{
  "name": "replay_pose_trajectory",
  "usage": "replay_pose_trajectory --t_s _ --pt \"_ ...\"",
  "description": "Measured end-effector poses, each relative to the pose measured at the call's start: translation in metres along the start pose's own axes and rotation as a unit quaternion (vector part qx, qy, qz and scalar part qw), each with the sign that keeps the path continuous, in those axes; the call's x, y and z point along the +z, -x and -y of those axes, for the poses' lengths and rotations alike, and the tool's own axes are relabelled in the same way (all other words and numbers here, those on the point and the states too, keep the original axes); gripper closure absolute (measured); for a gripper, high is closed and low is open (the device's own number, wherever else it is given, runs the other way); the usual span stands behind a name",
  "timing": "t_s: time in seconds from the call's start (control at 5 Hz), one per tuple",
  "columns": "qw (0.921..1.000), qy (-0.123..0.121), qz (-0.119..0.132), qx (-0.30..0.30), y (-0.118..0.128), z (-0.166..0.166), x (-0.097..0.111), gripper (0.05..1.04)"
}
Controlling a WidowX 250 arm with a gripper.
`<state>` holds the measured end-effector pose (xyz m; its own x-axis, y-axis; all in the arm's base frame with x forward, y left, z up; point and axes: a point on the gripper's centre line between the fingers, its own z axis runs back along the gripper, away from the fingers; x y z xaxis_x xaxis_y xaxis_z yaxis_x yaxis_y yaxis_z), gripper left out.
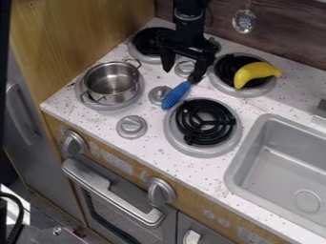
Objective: Move the silver pot to the bottom right burner
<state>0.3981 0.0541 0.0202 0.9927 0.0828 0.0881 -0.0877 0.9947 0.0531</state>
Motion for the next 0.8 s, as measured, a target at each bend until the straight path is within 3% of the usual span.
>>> replay_pose_trajectory --t_s 0.2,0.4,0.6,0.8 --pt "0.9997 0.001 -0.025 0.001 0.008 0.000 -0.017 0.084" --pt "0.9993 -0.001 -0.032 0.017 0.010 -0.012 -0.022 0.084" --pt "0.9979 -0.002 -0.021 0.061 0.012 -0.038 -0.026 0.083" --pt "0.9943 -0.010 -0.029 0.103 0.017 -0.062 -0.026 0.083"
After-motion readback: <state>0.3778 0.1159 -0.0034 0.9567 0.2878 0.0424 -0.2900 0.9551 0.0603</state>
